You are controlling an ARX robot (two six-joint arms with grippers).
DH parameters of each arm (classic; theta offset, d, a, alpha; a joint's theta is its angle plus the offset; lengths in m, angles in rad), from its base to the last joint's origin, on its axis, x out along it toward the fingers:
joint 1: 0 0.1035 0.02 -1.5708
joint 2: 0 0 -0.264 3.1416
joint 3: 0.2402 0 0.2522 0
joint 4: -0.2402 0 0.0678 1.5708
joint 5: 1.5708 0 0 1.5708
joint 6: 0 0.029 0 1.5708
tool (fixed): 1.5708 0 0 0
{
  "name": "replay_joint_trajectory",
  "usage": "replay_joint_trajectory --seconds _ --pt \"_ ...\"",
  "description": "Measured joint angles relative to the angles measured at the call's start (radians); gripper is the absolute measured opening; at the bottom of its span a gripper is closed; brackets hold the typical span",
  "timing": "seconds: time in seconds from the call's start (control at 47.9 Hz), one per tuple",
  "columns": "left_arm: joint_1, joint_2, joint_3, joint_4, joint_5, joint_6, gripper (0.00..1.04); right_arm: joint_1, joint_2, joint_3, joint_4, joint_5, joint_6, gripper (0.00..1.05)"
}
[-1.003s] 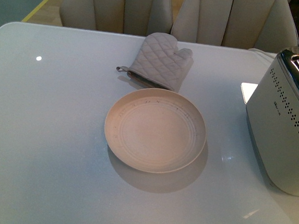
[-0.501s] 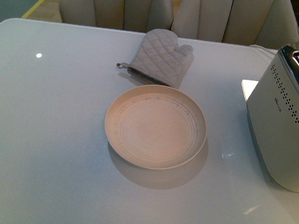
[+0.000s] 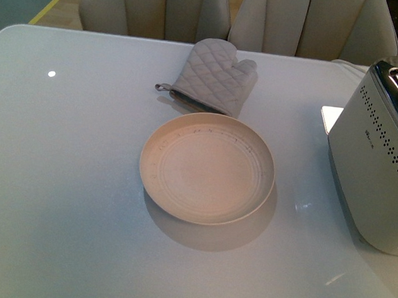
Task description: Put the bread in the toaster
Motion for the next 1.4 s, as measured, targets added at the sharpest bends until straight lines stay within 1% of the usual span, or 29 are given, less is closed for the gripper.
replay_joint_trajectory --seconds 0.042,0.084,0.146,0.439,0.773,0.836,1.337,1.358,1.4 --pt "0.000 0.000 0.000 0.000 0.000 0.000 0.98 0.032 -0.022 -0.014 0.000 0.057 0.001 0.08" --pt "0.000 0.000 0.000 0.000 0.000 0.000 0.98 0.061 -0.046 -0.034 0.000 0.070 -0.001 0.02" --pt "0.000 0.000 0.000 0.000 0.000 0.000 0.98 0.078 -0.076 -0.063 -0.005 0.069 0.002 0.02" --pt "0.000 0.000 0.000 0.000 0.000 0.000 0.98 0.080 -0.226 -0.147 -0.072 0.076 0.004 0.02" --pt "0.000 0.000 0.000 0.000 0.000 0.000 0.98 0.080 -0.346 -0.183 -0.154 0.076 0.004 0.02" --pt "0.000 0.000 0.000 0.000 0.000 0.000 0.98 0.080 -0.364 -0.198 -0.141 0.075 0.004 0.02" --pt "0.000 0.000 0.000 0.000 0.000 0.000 0.98 0.080 -0.499 -0.198 -0.266 0.077 0.004 0.02" --pt "0.000 0.000 0.000 0.000 0.000 0.000 0.98 0.080 -0.506 -0.198 -0.273 0.077 0.004 0.02" --pt "0.000 0.000 0.000 0.000 0.000 0.000 0.98 0.080 -0.578 -0.198 -0.370 0.076 0.004 0.02"
